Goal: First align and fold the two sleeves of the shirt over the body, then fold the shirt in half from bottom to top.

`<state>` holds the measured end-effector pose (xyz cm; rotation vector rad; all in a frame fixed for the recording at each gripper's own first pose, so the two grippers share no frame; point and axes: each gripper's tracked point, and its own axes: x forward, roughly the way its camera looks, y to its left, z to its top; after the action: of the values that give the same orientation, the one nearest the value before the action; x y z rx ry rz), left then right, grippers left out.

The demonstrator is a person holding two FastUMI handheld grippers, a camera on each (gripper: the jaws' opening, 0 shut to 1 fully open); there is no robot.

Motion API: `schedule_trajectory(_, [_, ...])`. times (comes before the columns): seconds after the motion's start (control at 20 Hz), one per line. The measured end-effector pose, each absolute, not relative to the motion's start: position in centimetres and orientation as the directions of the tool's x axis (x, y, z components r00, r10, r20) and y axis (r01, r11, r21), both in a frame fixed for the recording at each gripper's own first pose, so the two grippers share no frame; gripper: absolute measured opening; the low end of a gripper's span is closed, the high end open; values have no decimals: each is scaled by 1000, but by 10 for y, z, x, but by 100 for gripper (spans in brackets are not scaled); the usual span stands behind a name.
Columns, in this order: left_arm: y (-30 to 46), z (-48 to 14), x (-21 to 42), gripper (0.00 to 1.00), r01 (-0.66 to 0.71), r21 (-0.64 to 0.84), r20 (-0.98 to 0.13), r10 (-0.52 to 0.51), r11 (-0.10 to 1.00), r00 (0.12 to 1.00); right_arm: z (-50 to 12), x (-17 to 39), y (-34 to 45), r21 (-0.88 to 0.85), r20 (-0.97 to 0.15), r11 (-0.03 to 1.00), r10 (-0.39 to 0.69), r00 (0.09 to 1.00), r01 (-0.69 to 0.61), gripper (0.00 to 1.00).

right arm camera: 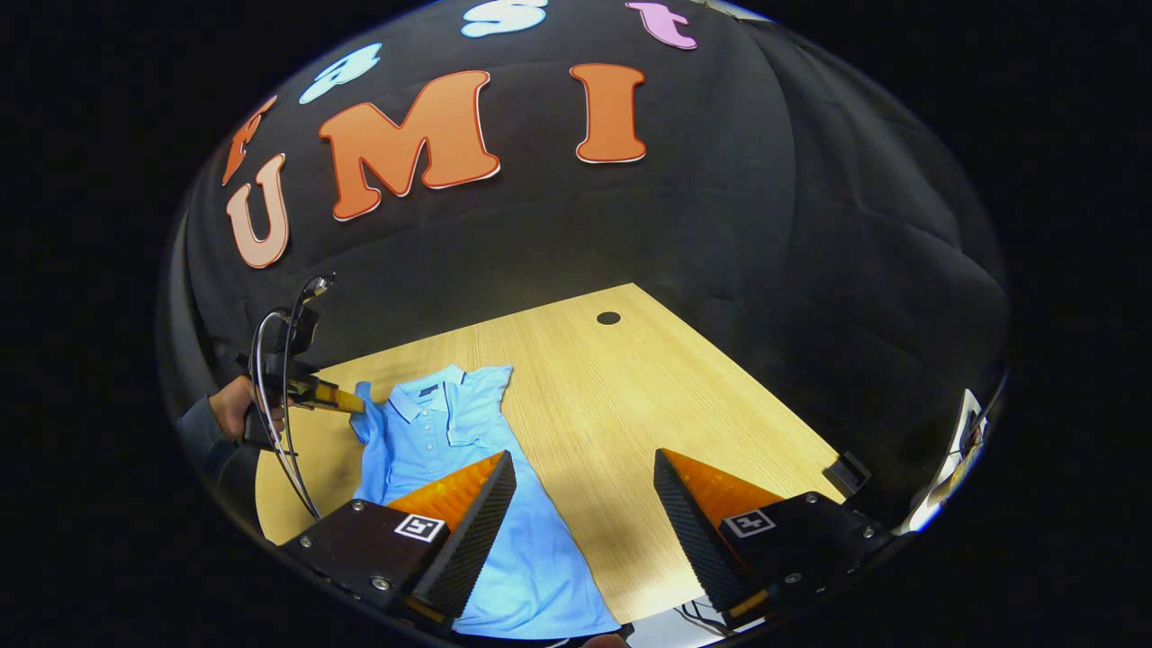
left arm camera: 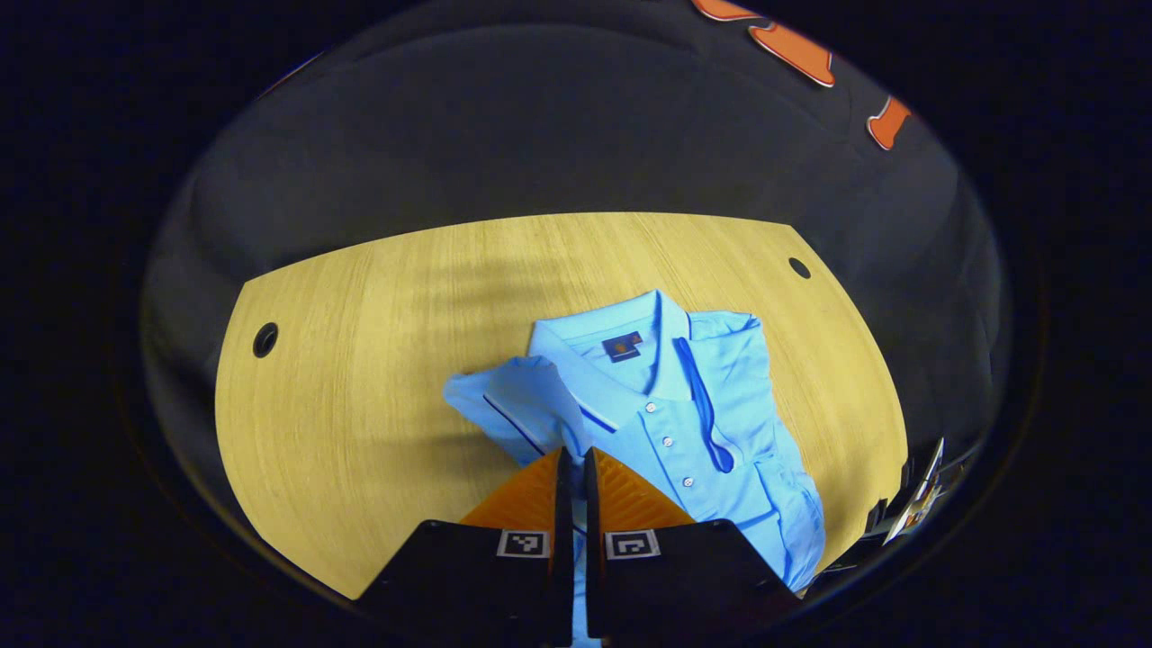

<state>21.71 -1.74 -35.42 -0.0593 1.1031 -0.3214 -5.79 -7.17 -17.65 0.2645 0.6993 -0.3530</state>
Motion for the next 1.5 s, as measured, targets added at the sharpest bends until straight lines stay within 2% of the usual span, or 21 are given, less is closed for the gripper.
schedule_trajectory(0.1, [-30,-362,221,9,241,-182,-880,-267,953,393,-178,-62,-71,120,-674,903,-230,702,412,97])
schedule_trajectory(0.2, [-48,-367,218,11,264,-210,-883,-299,941,363,-179,-66,-72,110,-679,905,-234,695,412,97])
schedule_trajectory(0.3, [-61,-367,212,25,273,-253,-875,-340,928,345,-182,-69,-71,102,-689,908,-229,688,405,97])
schedule_trajectory(0.45, [-58,-359,197,84,277,-266,-862,-356,923,360,-187,-69,-68,112,-697,918,-201,688,381,97])
schedule_trajectory(0.55, [-48,-348,182,100,275,-252,-859,-346,928,378,-190,-66,-65,121,-704,930,-166,691,348,97])
schedule_trajectory(1.1, [-8,-304,56,99,112,-286,-836,-305,952,456,-209,-84,-37,169,-738,978,46,673,118,98])
schedule_trajectory(1.5, [7,-301,-43,99,47,-289,-836,-276,956,475,-244,-131,-13,217,-782,976,163,602,18,98])
